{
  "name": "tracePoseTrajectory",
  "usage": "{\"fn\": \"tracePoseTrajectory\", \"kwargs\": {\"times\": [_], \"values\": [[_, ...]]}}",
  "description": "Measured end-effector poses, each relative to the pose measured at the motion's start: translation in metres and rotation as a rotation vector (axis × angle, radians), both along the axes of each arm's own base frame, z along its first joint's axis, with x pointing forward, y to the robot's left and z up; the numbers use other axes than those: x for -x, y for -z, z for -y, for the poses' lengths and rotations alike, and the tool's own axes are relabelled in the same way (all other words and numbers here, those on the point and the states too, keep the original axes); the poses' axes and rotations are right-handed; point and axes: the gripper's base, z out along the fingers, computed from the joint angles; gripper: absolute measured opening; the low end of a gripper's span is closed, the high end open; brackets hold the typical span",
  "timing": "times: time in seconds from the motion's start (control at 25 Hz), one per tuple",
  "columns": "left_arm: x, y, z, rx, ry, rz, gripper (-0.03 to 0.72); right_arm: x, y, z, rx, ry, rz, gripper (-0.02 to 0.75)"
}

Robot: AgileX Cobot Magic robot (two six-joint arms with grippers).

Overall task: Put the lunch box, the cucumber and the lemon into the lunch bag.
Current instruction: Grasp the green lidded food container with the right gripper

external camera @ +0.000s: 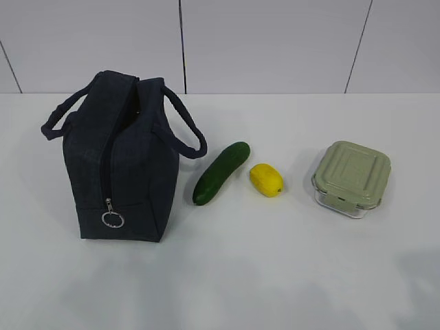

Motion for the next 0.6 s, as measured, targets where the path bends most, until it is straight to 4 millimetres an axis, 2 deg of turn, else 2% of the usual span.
{"fn": "tracePoseTrajectory", "kwargs": {"times": [0.44,0.6], "values": [[0.0000,0.0000,0.0000,0.000,0.000,0.000,0.246,0.0005,-0.0026,-0.0015,-0.023,-0.006,0.014,0.387],[0.0000,0.0000,0.0000,0.000,0.000,0.000,0.246,-0.0079,-0.0092,-0.0020,-0.118,0.051,0.016,0.387]]}}
